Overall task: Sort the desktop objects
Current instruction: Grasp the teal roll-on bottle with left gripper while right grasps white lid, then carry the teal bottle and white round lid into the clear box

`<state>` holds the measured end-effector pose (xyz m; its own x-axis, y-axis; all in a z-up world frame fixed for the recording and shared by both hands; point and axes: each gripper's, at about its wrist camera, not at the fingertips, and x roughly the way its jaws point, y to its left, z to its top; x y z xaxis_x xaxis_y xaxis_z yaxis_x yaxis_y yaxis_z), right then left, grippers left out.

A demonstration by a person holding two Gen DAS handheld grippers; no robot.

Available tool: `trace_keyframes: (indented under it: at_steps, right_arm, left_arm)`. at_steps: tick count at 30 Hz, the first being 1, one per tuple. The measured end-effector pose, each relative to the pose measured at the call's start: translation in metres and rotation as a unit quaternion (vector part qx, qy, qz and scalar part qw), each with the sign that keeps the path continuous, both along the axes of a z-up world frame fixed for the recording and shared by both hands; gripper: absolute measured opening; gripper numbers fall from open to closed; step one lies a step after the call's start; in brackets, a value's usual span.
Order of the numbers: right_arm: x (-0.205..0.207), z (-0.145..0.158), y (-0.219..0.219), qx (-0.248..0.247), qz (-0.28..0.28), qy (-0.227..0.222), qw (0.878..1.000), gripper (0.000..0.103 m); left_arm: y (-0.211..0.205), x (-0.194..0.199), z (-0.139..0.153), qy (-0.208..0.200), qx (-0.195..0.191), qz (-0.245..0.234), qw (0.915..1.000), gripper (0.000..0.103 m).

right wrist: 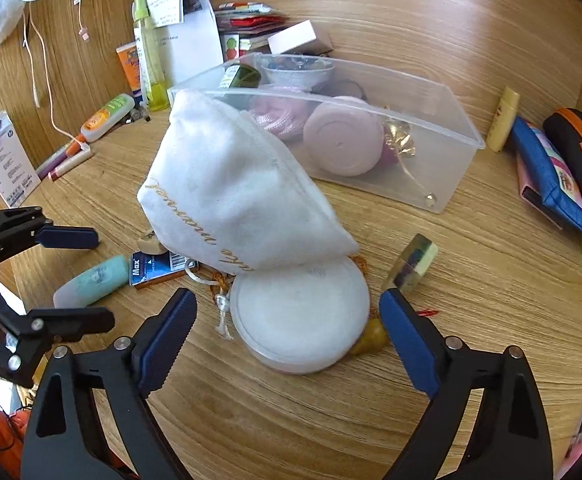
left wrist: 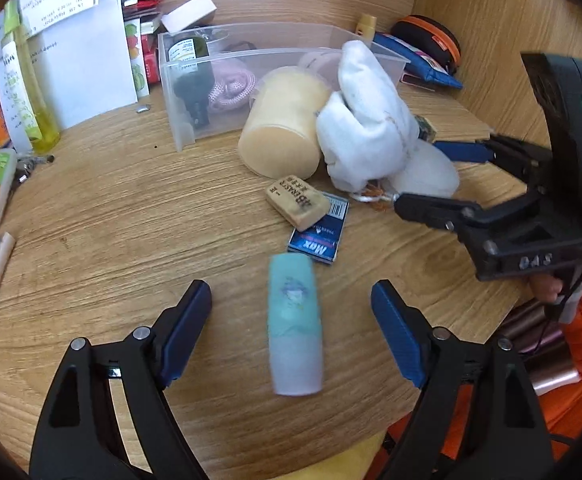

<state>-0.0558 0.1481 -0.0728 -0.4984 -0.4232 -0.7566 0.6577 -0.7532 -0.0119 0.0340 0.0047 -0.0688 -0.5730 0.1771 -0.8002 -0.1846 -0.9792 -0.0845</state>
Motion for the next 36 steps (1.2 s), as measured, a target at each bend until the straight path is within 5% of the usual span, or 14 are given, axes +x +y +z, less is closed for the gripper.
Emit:
trace_keyframes:
  at_steps: [4, 12, 36]
  right_arm:
    - [-0.001, -0.004, -0.006, 0.015, 0.000, -0.004, 1.000, 0.078]
    - [-0.001, -0.004, -0.003, 0.006, -0.011, -0.007, 1.000, 0.068]
    - [-0.006, 0.046, 0.046, -0.064, -0.069, 0.033, 0.995, 0.067]
  left_arm:
    - [0.001, 0.006, -0.003, 0.014, -0.033, 0.009, 0.9993, 0.078]
    - [-0.001, 0.006, -0.001, 0.034, -0.035, 0.015, 0.9987, 0.025]
    - [-0.044, -0.026, 0.036, 0.079, -0.014, 0.101, 0.9916, 0.025]
